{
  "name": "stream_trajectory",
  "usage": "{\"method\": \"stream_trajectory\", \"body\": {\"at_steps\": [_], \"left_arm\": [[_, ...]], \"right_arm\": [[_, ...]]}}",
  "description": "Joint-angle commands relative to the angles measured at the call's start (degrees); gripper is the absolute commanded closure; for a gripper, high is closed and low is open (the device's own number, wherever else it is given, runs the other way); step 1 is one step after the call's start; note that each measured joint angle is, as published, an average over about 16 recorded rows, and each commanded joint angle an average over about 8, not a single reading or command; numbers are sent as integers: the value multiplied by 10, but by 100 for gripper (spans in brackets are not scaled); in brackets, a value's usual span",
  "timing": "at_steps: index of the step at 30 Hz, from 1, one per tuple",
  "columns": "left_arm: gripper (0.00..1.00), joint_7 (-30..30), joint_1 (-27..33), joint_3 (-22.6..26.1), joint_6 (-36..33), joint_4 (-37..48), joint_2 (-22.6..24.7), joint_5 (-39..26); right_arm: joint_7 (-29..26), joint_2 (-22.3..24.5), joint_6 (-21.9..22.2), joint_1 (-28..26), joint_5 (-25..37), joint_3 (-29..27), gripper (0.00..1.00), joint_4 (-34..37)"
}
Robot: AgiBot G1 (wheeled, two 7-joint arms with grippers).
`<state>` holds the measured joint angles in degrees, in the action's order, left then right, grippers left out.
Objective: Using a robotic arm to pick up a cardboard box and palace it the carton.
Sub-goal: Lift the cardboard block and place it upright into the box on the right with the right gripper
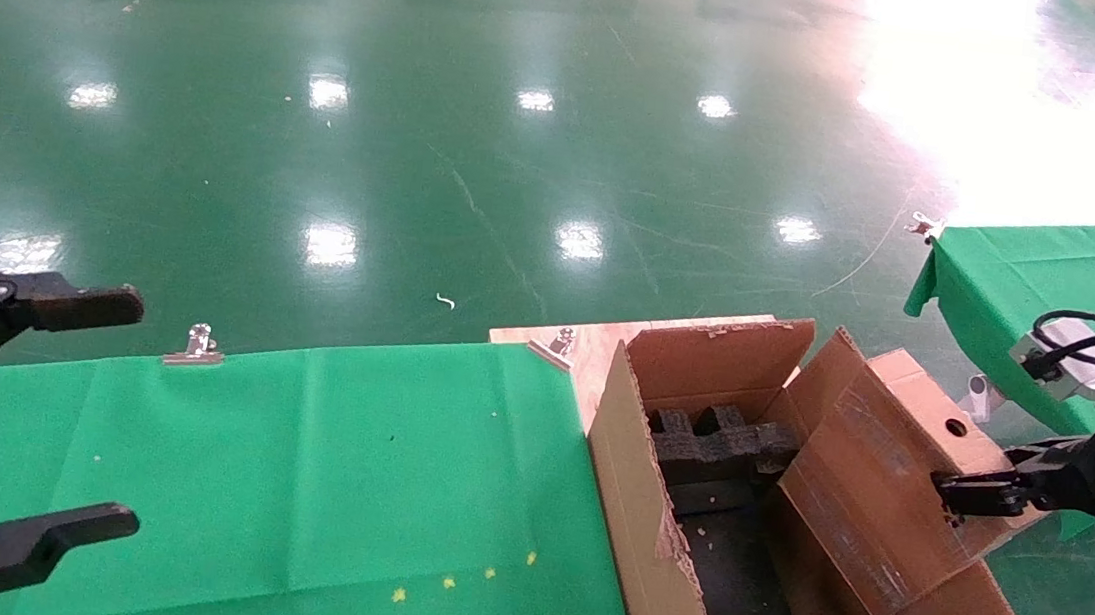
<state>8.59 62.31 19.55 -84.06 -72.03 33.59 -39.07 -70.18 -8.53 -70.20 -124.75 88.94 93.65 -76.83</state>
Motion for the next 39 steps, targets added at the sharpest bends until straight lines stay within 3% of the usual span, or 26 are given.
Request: {"method": "stream_trajectory", "body": {"at_steps": [1, 6, 16, 24, 39], "left_arm": [[0, 0, 0, 0, 0, 0, 0, 0], [0, 0, 0, 0, 0, 0, 0, 0], [0, 0, 0, 0, 0, 0, 0, 0], [0, 0, 0, 0, 0, 0, 0, 0], [0, 0, 0, 0, 0, 0, 0, 0]], "right_arm": [[2, 1, -1, 0, -1, 0, 100, 0], [-25, -4, 12, 7, -4, 4, 100, 10], [-146, -21, 73, 42, 40, 27, 100, -6], [-210, -51, 118, 77, 73, 48, 100, -11], [-280, -84, 120, 106, 95, 69, 100, -8]]}}
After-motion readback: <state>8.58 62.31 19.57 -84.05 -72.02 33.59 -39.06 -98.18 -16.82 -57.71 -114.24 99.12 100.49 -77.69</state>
